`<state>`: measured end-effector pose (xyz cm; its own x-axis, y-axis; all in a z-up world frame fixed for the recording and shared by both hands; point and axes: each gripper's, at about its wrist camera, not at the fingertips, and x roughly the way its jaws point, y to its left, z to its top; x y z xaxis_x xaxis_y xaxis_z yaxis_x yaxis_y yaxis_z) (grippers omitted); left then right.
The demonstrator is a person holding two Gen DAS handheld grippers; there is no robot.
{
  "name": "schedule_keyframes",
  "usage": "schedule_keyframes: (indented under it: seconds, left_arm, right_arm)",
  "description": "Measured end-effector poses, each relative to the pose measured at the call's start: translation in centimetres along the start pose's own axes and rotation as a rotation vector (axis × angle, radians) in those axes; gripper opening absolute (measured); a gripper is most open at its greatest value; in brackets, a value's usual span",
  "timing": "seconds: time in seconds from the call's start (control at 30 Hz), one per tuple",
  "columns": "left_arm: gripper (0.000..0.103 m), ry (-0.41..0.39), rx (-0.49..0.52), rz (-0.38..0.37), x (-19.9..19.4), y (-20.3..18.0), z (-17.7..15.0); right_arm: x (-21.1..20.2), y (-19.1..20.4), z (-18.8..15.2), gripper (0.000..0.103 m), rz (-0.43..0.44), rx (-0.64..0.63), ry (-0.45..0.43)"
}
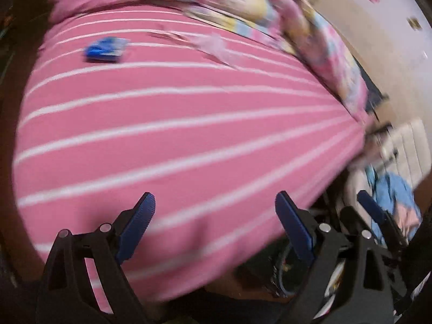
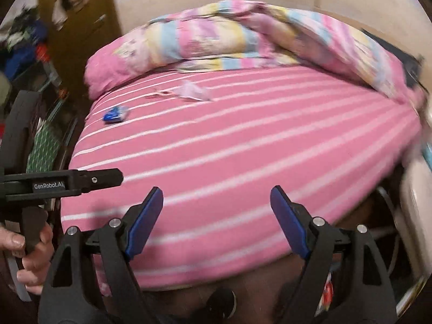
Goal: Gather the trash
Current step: 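Move both tools back over the bed toward the blue pack and clothespin, then grasp the blue tissue pack with the left gripper while the right gripper grasps the pink clothespin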
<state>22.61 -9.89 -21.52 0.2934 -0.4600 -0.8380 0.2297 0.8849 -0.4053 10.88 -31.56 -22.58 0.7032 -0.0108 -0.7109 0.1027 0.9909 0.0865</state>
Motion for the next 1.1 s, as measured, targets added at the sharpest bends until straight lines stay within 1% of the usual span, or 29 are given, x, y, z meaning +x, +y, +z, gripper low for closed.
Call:
schedule_keyframes:
  seconds: [0.03, 0.1, 0.13, 0.23, 0.27, 0.3, 0.33, 0.37, 0.4, 0.43, 0.5, 0.53, 0.67, 0.77, 0.83, 0.87, 0.9, 0.93, 0.97, 1.03, 1.07, 1.1]
  left_arm:
    - [0.088, -0.007, -0.015, 0.008, -0.1, 1.4, 0.9]
    - [0.088, -0.026, -0.047, 0.029, -0.3, 4.7, 3.3]
    - [0.088, -0.037, -0.066, 0.04, -0.3, 6.3, 4.7]
    - [0.088, -0.056, -0.121, 0.044, 0.1, 9.6, 7.6]
    - [0.088, -0.064, -0.147, 0.045, 0.6, 11.1, 9.2]
    - [0.088, -0.07, -0.16, 0.044, 0.8, 12.0, 10.0]
    - [0.088, -0.075, -0.174, 0.052, 1.4, 13.0, 11.2]
    - [0.088, -0.075, -0.182, 0.06, 2.0, 13.6, 12.0]
    - [0.088, -0.072, -0.191, 0.058, 2.6, 14.6, 12.9]
    - [0.088, -0.066, -0.2, 0.048, 3.5, 15.3, 13.9]
    - [0.086, -0.055, -0.208, 0.051, 5.0, 16.4, 15.2]
    - [0.086, -0.051, -0.212, 0.05, 5.7, 16.8, 15.6]
    - [0.085, -0.057, -0.243, 0.033, 7.9, 18.5, 17.2]
    - [0.084, -0.096, -0.196, 0.049, 8.6, 18.1, 18.3]
    - [0.079, -0.116, -0.156, 0.067, 9.1, 17.7, 19.0]
    - [0.072, -0.132, -0.132, 0.086, 9.3, 17.5, 19.1]
    - [0.063, -0.145, -0.117, 0.095, 9.5, 17.5, 19.1]
    - [0.058, -0.157, -0.104, 0.107, 9.6, 17.6, 19.0]
    - [0.049, -0.175, -0.093, 0.119, 9.7, 17.7, 19.0]
    - [0.034, -0.186, -0.117, 0.093, 9.8, 18.2, 19.5]
    - [0.026, -0.169, -0.137, 0.028, 9.9, 18.6, 20.1]
    - [0.024, -0.156, -0.142, 0.004, 10.1, 18.7, 20.4]
  right_arm:
    - [1.7, 1.8, 1.7, 0.081, 0.02, -0.033, 0.003]
    - [3.2, 3.6, 3.3, 0.081, 0.032, -0.057, 0.005]
    - [4.6, 4.9, 4.6, 0.081, 0.043, -0.08, 0.006]
    - [8.9, 8.3, 8.2, 0.081, 0.079, -0.154, 0.015]
    - [9.7, 8.6, 8.8, 0.081, 0.084, -0.167, 0.017]
    - [10.7, 9.4, 9.7, 0.081, 0.089, -0.185, 0.02]
    - [12.7, 10.6, 11.1, 0.081, 0.098, -0.22, 0.024]
    - [13.4, 11.0, 11.8, 0.081, 0.099, -0.231, 0.024]
    - [15.0, 11.9, 12.8, 0.081, 0.102, -0.254, 0.028]
    - [15.8, 12.1, 13.3, 0.081, 0.104, -0.262, 0.031]
    - [18.2, 13.1, 14.7, 0.081, 0.102, -0.285, 0.04]
    - [20.1, 13.6, 15.7, 0.081, 0.108, -0.299, 0.053]
    - [23.9, 14.7, 18.1, 0.081, 0.135, -0.335, 0.072]
    - [26.6, 15.2, 19.5, 0.081, 0.146, -0.372, 0.081]
    - [28.0, 15.4, 20.1, 0.081, 0.145, -0.387, 0.088]
    - [28.9, 15.5, 20.6, 0.081, 0.149, -0.39, 0.094]
    - [29.5, 15.5, 20.8, 0.081, 0.151, -0.389, 0.096]
    - [30.2, 15.5, 21.1, 0.081, 0.149, -0.389, 0.097]
    - [31.1, 15.5, 21.4, 0.081, 0.145, -0.392, 0.097]
    - [32.4, 15.6, 21.8, 0.081, 0.142, -0.403, 0.1]
    - [33.3, 15.7, 22.2, 0.081, 0.135, -0.409, 0.103]
    - [34.2, 15.9, 22.5, 0.081, 0.131, -0.413, 0.108]
